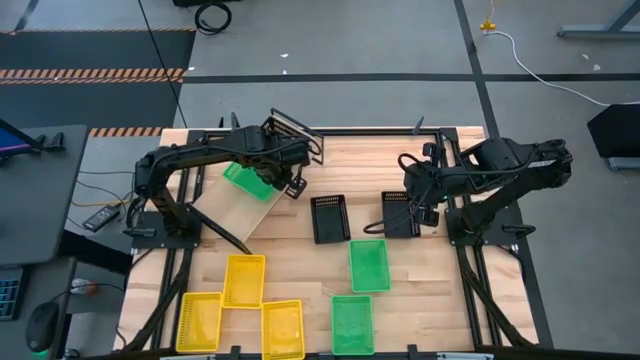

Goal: Stack baskets on shelf by color
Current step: Put the top left green bin on the shelf, then put the bottom right yellow bin on the shelf

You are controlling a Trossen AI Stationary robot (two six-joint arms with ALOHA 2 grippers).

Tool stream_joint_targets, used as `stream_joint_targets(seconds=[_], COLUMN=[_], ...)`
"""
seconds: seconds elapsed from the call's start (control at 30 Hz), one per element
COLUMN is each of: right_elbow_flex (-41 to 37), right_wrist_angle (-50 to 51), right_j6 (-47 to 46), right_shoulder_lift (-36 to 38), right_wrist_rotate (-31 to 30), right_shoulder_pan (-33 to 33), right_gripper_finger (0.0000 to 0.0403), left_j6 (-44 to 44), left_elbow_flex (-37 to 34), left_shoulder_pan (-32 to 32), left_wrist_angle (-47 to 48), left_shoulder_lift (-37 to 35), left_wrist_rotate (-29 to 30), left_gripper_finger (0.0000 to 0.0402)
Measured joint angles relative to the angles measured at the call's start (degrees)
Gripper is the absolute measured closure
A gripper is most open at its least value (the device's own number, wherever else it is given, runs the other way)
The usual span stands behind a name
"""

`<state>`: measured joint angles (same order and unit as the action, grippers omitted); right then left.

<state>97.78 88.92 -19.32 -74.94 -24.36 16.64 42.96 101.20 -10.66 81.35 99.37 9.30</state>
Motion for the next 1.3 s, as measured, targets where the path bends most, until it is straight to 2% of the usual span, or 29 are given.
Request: stream_joint_targets(seconds=[0.53, 0.87, 1.07, 1.17, 1.3], right_elbow_flex=[0.0, 0.0, 0.0, 0.0, 0.0], right_wrist_angle=[0.0, -0.1, -0.1, -0.1, -0.2], right_j6=[0.0, -0.1, 0.1, 1.0, 1.8], right_shoulder_lift=[0.0, 1.3, 1.9, 2.2, 2.5], right_wrist_rotate=[0.0, 0.0, 0.0, 0.0, 0.0], right_shoulder_pan=[0.0, 0.0, 0.0, 0.0, 0.0], right_gripper_finger=[0.0241, 0.0241, 0.0241, 0.0241, 0.0241], left_j6=[0.6, 3.2, 4.8, 6.3, 9.0], left_elbow_flex=[0.9, 8.1, 12.9, 14.2, 14.3], left_shoulder_pan=[0.2, 1.2, 6.6, 11.4, 18.6], left_wrist_angle=[1.1, 1.1, 1.3, 2.3, 4.3], left_shoulder_lift=[-1.0, -1.2, -1.3, -1.3, -1.3], left_wrist_rotate=[0.5, 1.2, -0.4, -0.8, -4.3], left_gripper_finger=[0.0308, 0.0245, 0.0218, 0.0218, 0.0224])
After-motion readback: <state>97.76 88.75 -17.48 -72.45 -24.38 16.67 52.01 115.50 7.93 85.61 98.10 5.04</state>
